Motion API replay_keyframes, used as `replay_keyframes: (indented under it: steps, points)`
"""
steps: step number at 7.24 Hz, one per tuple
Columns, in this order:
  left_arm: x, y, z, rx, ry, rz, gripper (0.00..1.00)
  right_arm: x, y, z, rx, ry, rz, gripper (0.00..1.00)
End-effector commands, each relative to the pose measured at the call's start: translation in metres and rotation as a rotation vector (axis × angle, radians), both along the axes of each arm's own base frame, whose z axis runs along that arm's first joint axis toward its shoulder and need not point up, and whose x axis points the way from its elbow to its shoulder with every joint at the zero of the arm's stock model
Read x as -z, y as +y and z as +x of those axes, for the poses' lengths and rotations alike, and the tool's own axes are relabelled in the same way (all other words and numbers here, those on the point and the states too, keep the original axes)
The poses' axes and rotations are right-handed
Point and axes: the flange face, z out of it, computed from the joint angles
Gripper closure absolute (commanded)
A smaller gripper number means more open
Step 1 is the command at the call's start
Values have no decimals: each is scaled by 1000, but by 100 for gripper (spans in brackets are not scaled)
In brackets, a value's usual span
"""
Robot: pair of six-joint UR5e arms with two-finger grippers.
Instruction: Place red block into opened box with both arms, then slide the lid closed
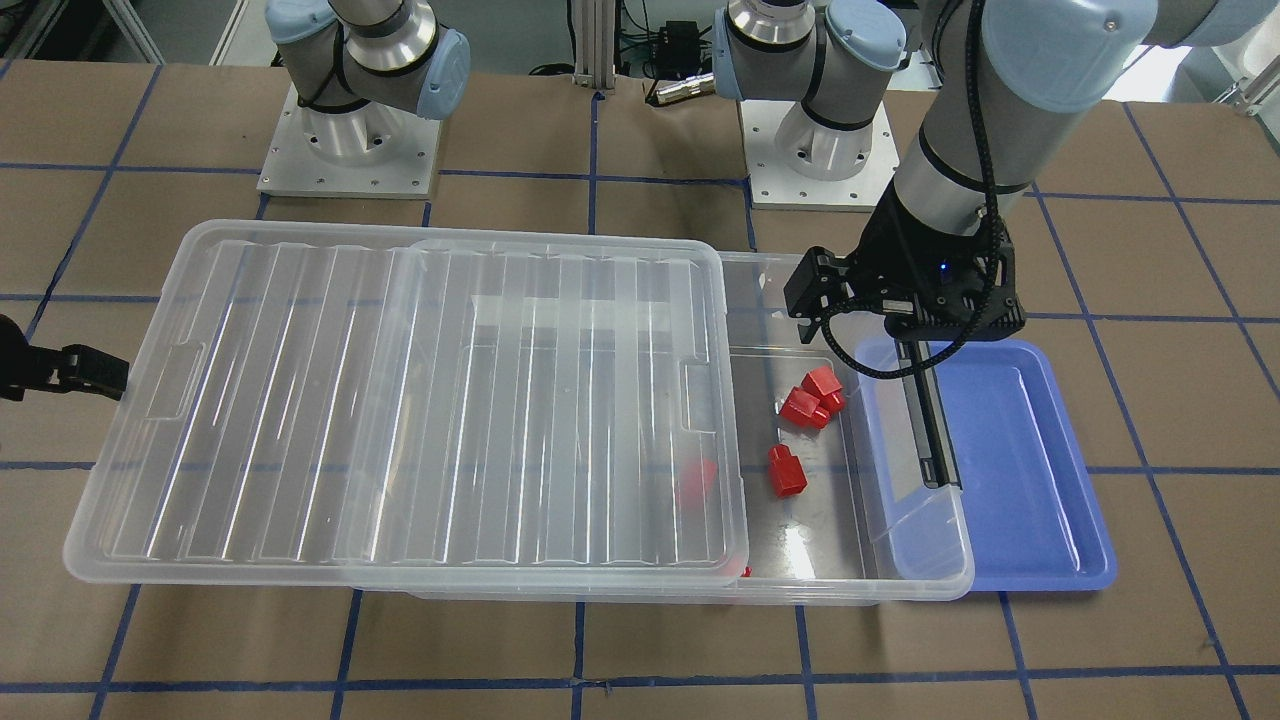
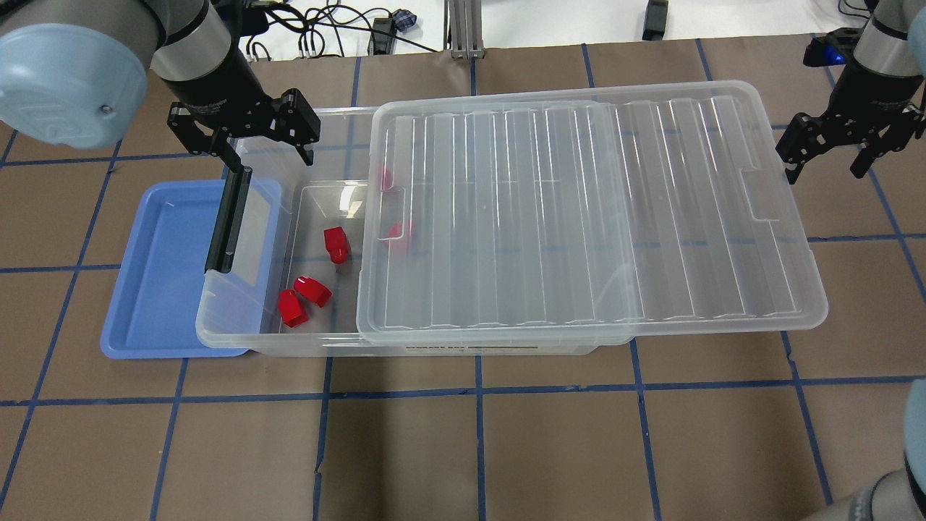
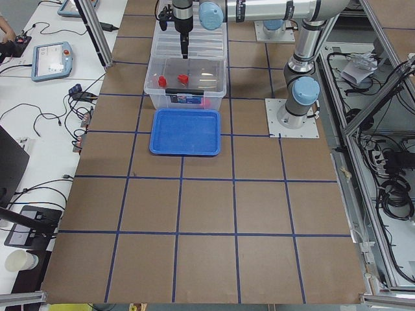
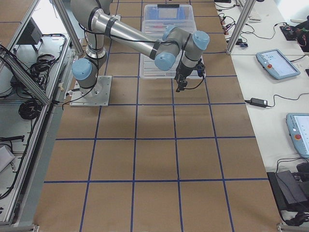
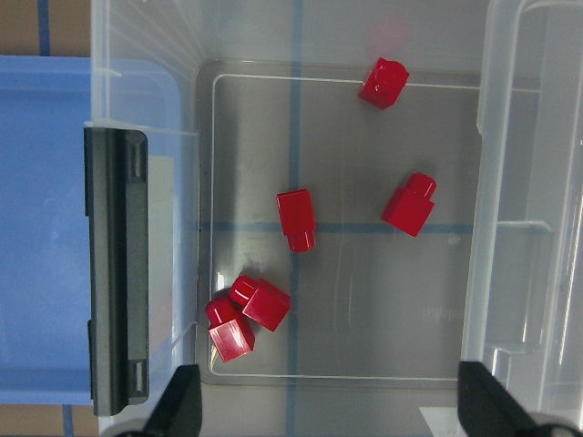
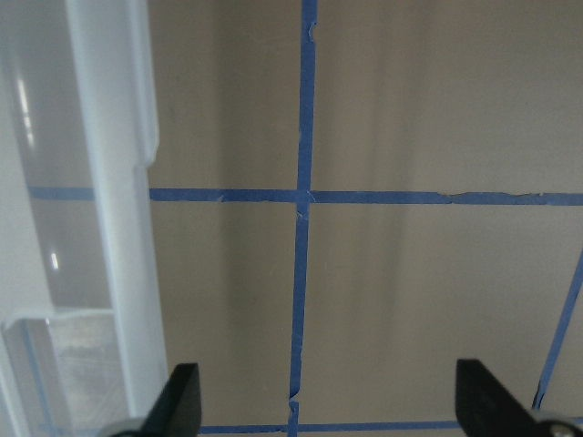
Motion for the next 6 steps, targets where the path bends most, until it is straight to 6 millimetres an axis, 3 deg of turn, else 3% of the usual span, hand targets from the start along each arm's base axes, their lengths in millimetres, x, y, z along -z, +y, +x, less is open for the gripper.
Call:
replay_keyframes:
  steps: [1,2,6]
  points:
    - [1,0,0,0,1,3,0,-1,-3,23,22,14,-4,0]
    - [0,-1,-1,-2,4,0,0,-1,-5,46,36,26,-8,0]
    - [-7,3,0,-2,0,-12,0,2,-9,107,112,2,-24,0]
